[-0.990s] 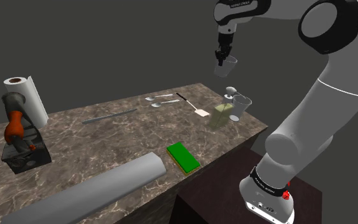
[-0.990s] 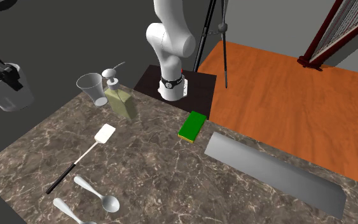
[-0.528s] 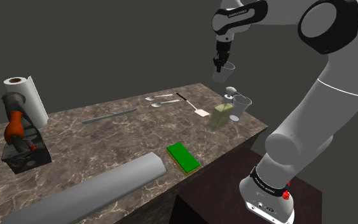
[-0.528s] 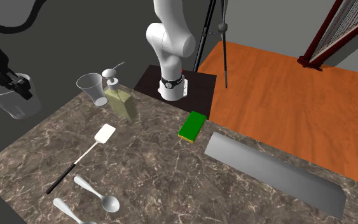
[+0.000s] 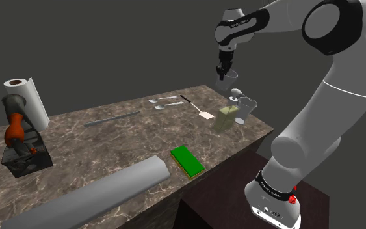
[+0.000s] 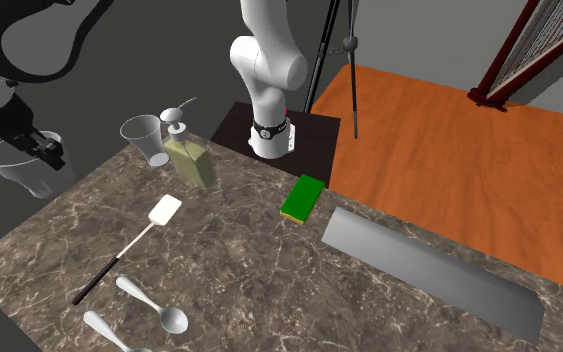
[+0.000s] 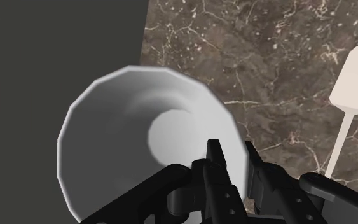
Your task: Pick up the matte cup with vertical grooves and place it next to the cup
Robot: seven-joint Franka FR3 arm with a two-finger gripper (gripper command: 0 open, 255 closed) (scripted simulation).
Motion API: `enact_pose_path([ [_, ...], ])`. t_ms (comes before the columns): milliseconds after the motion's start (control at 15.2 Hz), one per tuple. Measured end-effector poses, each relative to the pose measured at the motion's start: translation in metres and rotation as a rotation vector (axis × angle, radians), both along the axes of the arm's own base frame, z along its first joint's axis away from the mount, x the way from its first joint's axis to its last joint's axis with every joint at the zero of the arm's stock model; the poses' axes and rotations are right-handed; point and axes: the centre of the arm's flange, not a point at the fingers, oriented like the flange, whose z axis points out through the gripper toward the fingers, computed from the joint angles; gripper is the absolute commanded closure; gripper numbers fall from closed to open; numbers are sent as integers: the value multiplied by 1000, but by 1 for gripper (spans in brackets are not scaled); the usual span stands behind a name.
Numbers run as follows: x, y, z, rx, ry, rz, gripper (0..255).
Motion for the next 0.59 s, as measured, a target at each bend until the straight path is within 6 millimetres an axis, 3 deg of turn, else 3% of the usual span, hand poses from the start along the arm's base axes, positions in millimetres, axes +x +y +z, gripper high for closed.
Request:
enact_pose_path([
  [594, 1, -1, -48, 0, 0, 0, 255],
])
